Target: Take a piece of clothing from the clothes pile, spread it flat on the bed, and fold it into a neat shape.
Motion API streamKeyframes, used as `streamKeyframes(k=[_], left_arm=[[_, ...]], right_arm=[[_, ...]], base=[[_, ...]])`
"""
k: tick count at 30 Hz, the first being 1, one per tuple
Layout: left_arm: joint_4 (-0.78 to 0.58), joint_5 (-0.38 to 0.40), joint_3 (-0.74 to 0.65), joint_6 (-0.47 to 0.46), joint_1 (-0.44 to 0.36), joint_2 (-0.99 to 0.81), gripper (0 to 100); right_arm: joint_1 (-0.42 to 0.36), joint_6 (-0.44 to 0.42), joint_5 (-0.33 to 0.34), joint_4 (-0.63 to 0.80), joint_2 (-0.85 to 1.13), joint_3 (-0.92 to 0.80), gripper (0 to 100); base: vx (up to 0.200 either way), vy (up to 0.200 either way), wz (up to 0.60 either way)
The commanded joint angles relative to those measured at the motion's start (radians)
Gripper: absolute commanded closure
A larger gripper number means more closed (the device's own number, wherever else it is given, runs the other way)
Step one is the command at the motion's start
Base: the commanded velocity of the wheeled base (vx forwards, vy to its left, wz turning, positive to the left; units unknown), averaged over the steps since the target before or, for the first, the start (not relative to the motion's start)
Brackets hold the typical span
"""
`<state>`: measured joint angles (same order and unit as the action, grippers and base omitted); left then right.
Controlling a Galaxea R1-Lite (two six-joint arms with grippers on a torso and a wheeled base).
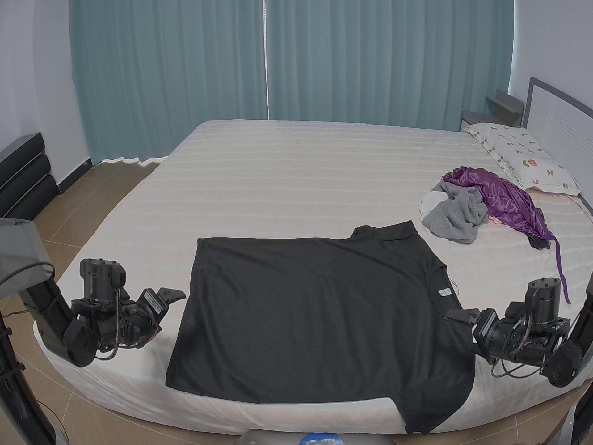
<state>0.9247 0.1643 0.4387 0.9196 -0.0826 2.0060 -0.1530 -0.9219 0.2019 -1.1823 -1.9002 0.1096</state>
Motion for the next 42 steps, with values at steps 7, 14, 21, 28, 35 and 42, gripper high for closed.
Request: streamKeyframes(k=[7, 14, 21, 28, 35, 42], left_arm=[[0.028, 0.069, -0.141, -0.001, -0.026, -0.088, 0], [0.028, 0.109, -0.195, -0.065, -0.023, -0.055, 0], [0.040, 0.098, -0.216, -0.192, -0.028, 0.047, 0], [0.043, 0.100, -0.209, -0.192, -0.031, 0.062, 0], [0.043, 0.097, -0.169, -0.202, -0.031, 0.102, 0], [0.042, 0.078, -0.179, -0.203, -0.032, 0.103, 100]], right_arm=[[-0.020, -0.025, 0.045, -0.034, 0.053, -0.110, 0], [-0.019, -0.025, 0.045, -0.031, 0.043, -0.110, 0], [-0.019, -0.025, 0.045, -0.031, 0.033, -0.110, 0], [-0.020, -0.025, 0.045, -0.033, 0.021, -0.110, 0], [-0.020, -0.025, 0.045, -0.034, 0.024, -0.110, 0], [-0.020, -0.025, 0.045, -0.034, 0.026, -0.110, 0]], base=[[0.000, 0.000, 0.00], [0.000, 0.000, 0.00], [0.000, 0.000, 0.00], [0.000, 0.000, 0.00], [0.000, 0.000, 0.00], [0.000, 0.000, 0.00]])
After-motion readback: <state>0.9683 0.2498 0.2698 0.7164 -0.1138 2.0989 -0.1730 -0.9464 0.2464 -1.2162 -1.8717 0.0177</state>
